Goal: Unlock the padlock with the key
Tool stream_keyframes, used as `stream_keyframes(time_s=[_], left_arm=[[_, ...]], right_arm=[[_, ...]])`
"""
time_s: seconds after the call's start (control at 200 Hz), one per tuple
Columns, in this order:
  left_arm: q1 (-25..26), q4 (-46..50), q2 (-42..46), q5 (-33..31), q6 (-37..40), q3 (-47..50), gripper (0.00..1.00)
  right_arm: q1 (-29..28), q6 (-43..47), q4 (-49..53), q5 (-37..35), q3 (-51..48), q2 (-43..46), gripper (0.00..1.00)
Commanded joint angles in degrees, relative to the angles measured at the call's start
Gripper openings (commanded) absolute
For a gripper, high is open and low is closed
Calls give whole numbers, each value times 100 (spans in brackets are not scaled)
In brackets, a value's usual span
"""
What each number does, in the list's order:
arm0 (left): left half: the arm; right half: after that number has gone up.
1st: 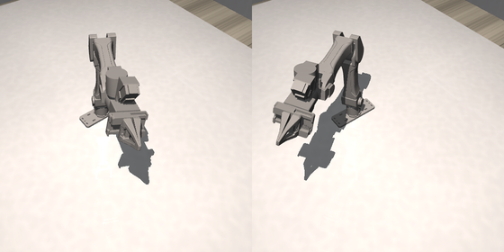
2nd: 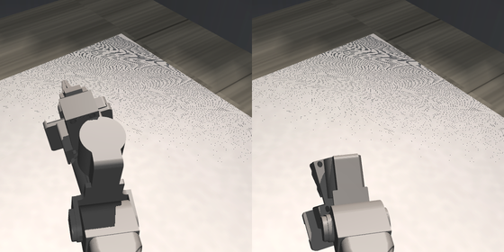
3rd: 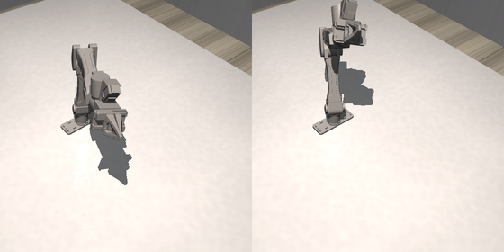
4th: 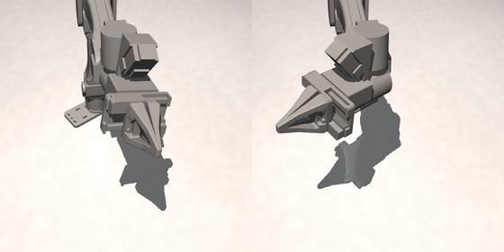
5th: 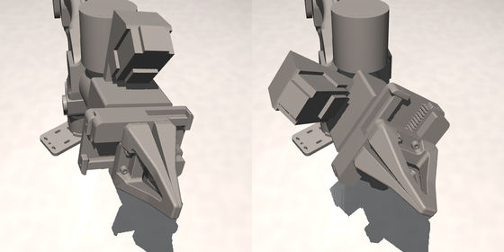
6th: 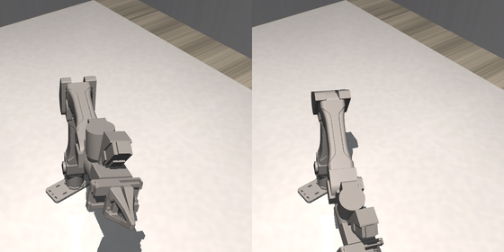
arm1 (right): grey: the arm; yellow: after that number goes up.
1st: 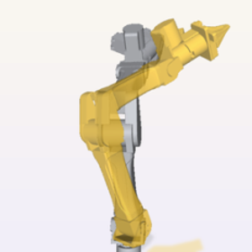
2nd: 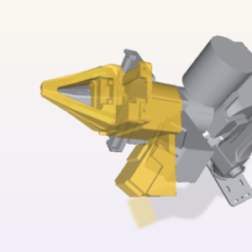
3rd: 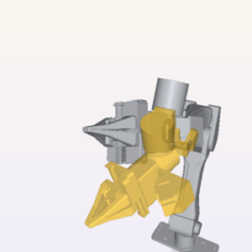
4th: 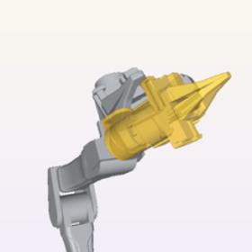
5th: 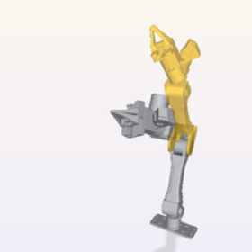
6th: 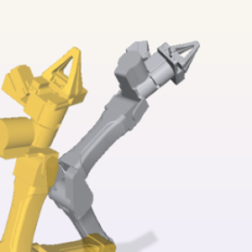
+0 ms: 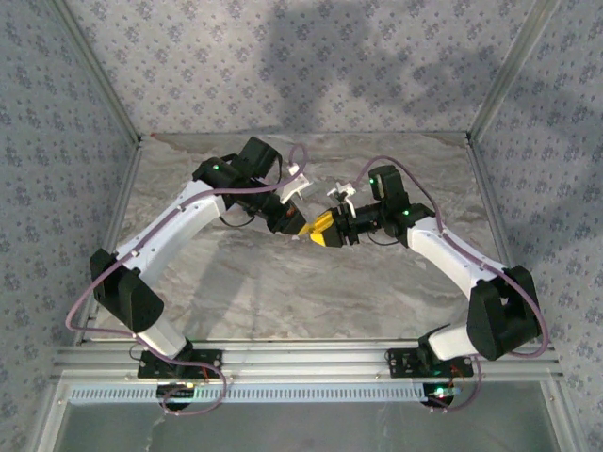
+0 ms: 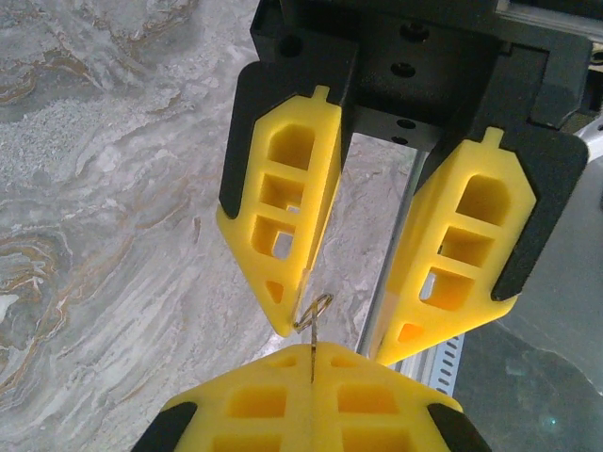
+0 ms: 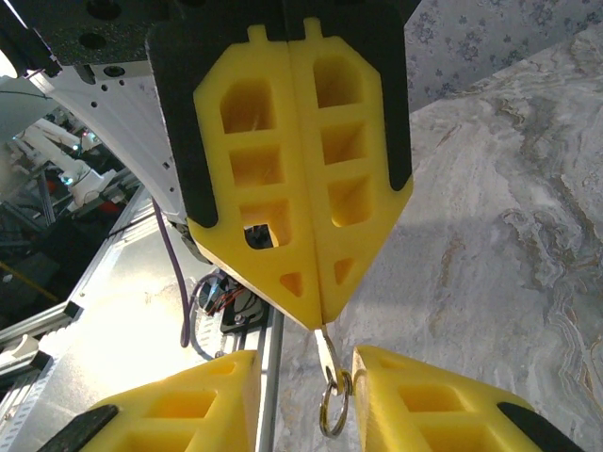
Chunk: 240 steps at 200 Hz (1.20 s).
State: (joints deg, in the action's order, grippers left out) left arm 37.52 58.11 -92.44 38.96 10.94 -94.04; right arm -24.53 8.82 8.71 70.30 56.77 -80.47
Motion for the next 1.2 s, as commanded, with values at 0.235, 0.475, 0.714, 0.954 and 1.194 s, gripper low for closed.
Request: stream_keyframes(time_s=[0.235,0.475,0.714,0.954,1.194], left_arm=[[34,7,-2,42,113,-110,0],[28,8,-2,59,141,-105,0],[21,-22,-21,33,157,-188,0],[-196,-614,106,17,-205,-198,45],[-1029,-2563,432,-1257,-1914,1005,64]], right_arm=[[-30,-51,42,-43,244,-116,22],[-26,3,154,-100,255,-143,4],[-15,148,403,-192,212,-130,0],[91,29,335,-538,-48,69,0],[473,-957,-458,-1776,-784,619,0]])
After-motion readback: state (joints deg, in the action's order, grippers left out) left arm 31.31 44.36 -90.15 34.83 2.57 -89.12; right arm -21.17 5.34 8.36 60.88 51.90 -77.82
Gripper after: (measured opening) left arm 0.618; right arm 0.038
